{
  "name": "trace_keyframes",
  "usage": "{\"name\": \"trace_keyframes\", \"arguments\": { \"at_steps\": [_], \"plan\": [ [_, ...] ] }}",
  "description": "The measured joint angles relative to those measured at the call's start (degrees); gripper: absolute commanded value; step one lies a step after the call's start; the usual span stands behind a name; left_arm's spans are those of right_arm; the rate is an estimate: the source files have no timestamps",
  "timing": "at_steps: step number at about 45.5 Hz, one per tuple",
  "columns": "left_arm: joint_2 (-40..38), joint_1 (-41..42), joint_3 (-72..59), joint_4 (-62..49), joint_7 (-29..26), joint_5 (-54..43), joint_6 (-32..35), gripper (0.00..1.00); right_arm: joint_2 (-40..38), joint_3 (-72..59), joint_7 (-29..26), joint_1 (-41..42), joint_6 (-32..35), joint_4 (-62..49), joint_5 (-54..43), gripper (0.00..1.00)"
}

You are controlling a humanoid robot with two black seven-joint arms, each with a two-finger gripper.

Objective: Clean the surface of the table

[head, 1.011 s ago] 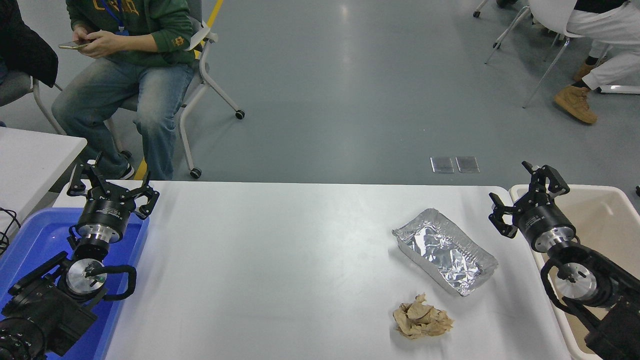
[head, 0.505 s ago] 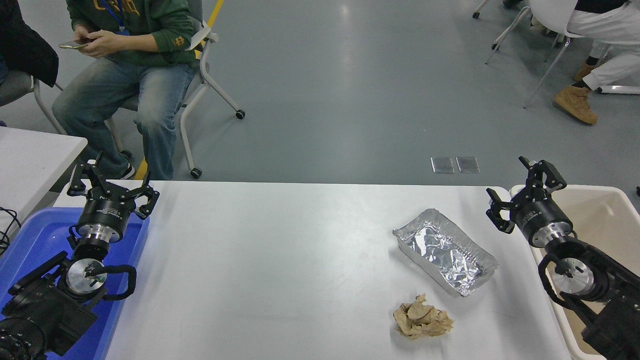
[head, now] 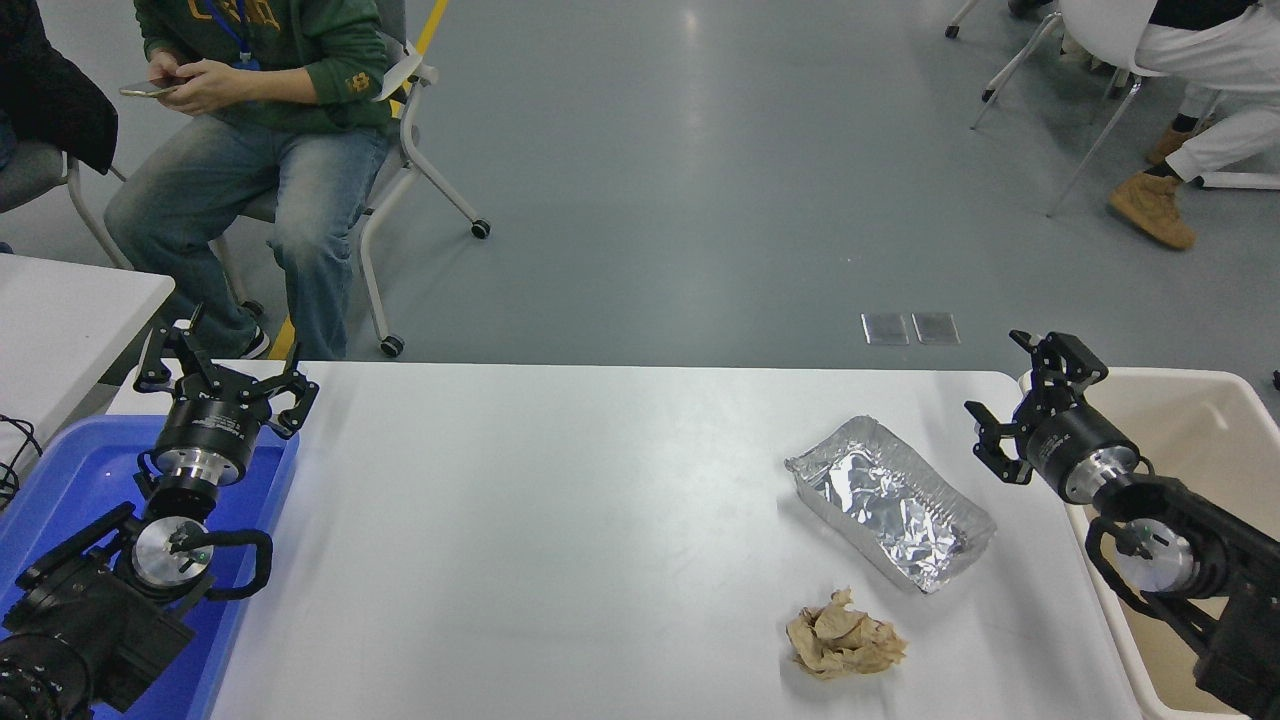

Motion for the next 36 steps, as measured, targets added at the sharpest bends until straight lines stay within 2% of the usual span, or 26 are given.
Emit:
{"name": "trace_keyframes", "arguments": {
  "at_steps": [24,36],
  "plan": [
    [-0.01,0.01,0.0,0.0,0.03,0.0,0.0,1.0,-3.77,-8.6,-0.6,6.91,0.96,0.42,-4.68,0.98],
    [-0.01,-0.02,0.0,0.01,0.03,0.0,0.0,1.0,-6.26,-13.78,-6.29,11.39,10.54,1.03,-10.28,0.98]
  ]
}}
